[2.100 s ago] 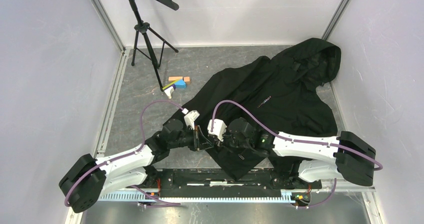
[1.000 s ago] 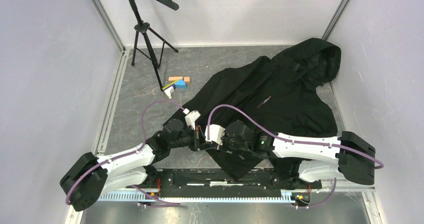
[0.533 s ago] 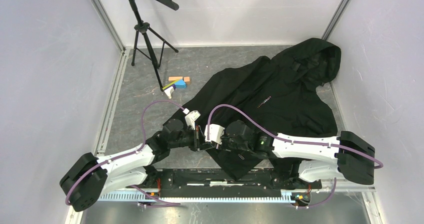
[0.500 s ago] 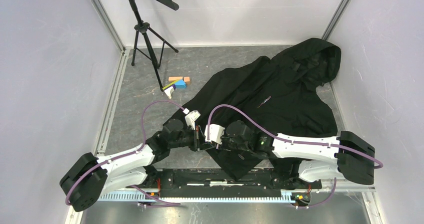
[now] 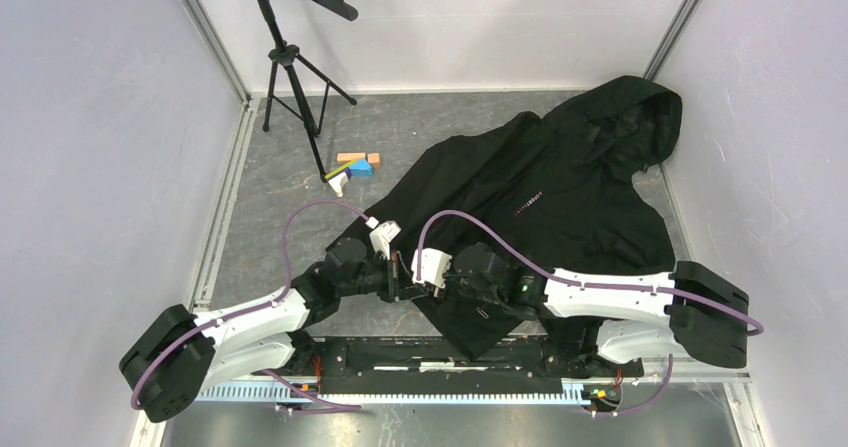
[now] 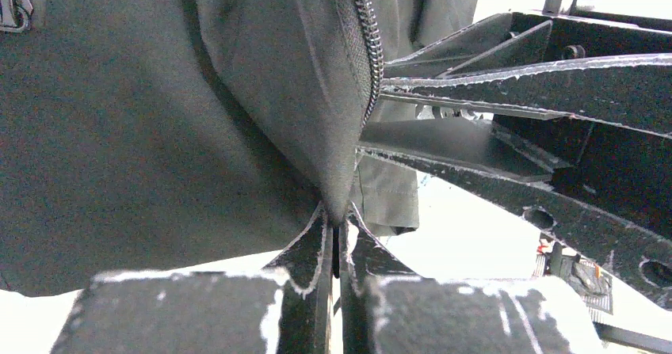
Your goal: Zip up the jacket
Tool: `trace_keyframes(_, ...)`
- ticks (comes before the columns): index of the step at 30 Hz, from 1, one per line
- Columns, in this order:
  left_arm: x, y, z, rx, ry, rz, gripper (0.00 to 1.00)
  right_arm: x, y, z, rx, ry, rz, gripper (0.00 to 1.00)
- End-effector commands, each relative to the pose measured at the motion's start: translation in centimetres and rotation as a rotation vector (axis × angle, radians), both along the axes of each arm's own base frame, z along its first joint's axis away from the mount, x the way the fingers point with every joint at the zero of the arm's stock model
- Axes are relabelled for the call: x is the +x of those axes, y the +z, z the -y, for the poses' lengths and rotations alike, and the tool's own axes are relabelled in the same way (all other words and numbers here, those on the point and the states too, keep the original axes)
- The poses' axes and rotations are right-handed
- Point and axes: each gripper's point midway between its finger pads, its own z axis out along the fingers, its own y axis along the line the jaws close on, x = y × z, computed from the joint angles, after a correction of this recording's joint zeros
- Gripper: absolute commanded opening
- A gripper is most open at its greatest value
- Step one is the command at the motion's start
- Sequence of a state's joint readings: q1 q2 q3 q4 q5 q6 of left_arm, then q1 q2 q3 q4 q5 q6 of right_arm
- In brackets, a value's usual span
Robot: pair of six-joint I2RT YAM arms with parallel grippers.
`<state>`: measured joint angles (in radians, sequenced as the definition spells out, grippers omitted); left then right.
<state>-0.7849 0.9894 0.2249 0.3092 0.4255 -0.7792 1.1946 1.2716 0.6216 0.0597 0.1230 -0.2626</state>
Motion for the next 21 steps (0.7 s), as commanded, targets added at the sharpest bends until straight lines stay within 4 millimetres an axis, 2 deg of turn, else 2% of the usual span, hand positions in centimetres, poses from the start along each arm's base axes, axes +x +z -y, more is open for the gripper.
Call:
trace_keyframes(1,-0.4,1.3,0.5,-0.047,-0.054,0.057,0.02,-0.7,0.9,-0.9,0.068,0.05,0.017,0.33)
trace_keyframes(14,-0.4,1.2,0.5,-0.045,-0.048,0.054,0.02,-0.9,1.0,-2.1,0.08,0.065,0.032,0.32)
trace_keyframes(17,-0.3,1.1,0.5,-0.042,-0.04,0.046,0.02,-0.3,1.0,-1.9,0.07,0.03,0.048,0.23)
trace_keyframes(21,-0.1,0.6,0.3,-0.021,-0.022,0.033,0.02,0.2,1.4,-1.2,0.053,-0.012,0.06,0.03)
